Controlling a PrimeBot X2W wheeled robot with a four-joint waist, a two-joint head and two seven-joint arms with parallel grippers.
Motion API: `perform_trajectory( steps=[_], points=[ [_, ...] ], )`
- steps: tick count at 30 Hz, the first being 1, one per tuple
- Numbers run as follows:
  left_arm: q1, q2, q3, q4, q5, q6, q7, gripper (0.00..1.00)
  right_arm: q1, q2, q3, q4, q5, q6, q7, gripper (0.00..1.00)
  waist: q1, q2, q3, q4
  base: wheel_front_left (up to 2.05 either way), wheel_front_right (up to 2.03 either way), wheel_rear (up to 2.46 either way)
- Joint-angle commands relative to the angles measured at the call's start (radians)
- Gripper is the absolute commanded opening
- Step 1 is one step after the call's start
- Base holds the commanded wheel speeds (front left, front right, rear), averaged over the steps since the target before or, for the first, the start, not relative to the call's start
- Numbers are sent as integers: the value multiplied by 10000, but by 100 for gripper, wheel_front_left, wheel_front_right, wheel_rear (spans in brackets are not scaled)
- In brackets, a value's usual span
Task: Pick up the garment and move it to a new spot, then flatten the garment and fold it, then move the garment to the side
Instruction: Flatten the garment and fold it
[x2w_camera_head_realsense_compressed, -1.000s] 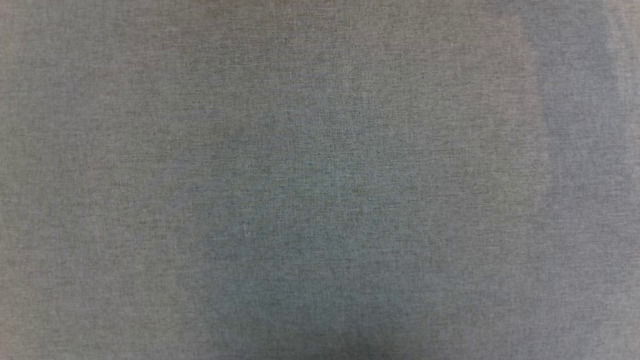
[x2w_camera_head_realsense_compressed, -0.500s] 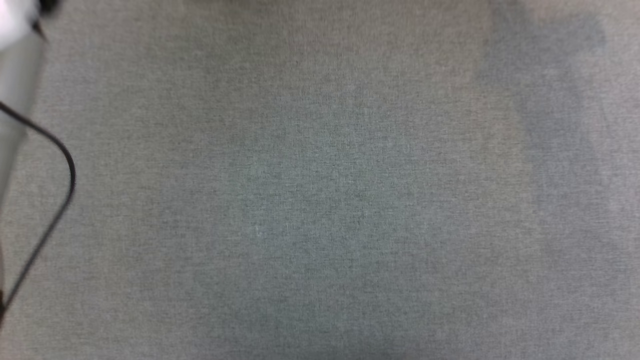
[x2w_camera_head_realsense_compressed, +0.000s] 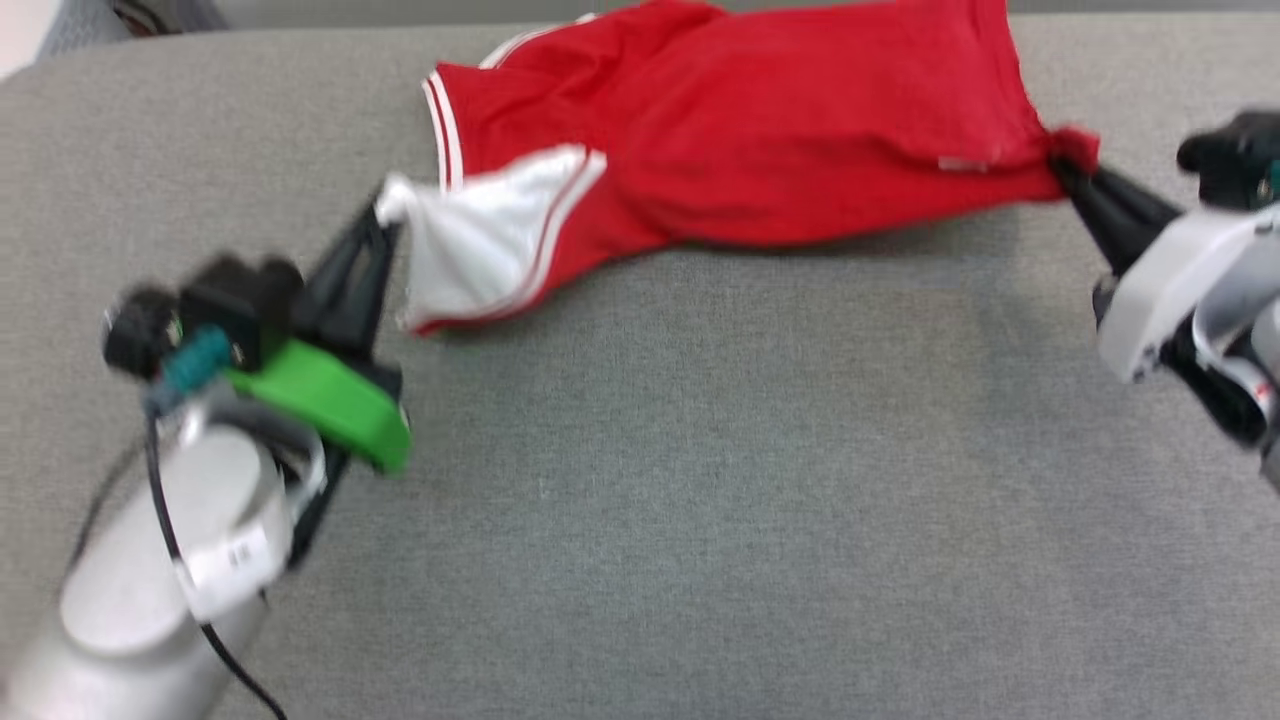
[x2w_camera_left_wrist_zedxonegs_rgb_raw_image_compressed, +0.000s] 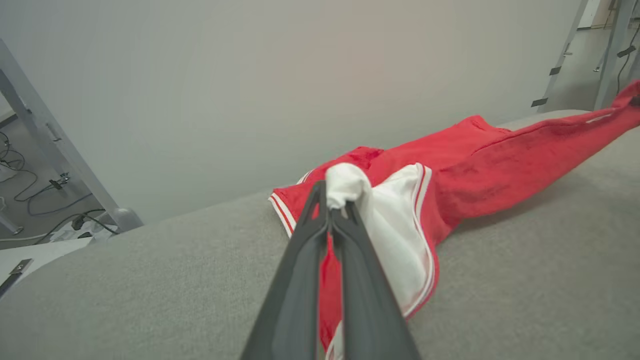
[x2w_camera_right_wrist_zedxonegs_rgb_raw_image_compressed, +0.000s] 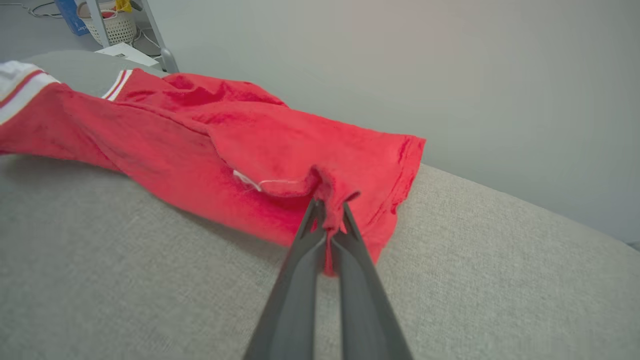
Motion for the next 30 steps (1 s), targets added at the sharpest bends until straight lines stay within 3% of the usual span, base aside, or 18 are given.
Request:
perform_trajectory(
  steps=[1, 9, 18, 30],
  points=[
    [678, 97, 10, -216, -134, 205, -58, 0, 573, -183, 36, -214, 207, -7, 83, 0, 1, 0, -663, 95, 0, 0, 0],
    [3468, 160, -329, -925, -672, 699, -22, 0, 3334, -851, -268, -1161, 519, -7, 341, 0, 1, 0, -1452, 197, 0, 0, 0],
    [5704, 231, -835, -1656, -1792, 740, 575, 0, 6167, -1094, -1389, -2106, 631, -7, 900, 0, 1, 0, -2156, 220, 0, 0, 0],
    [7264, 888, -1108, -2852, -3127, 787, 1879, 0, 8954, -1243, -3022, -3599, 759, -7, 2504, 0, 1, 0, -2562, 249, 0, 0, 0]
  ],
)
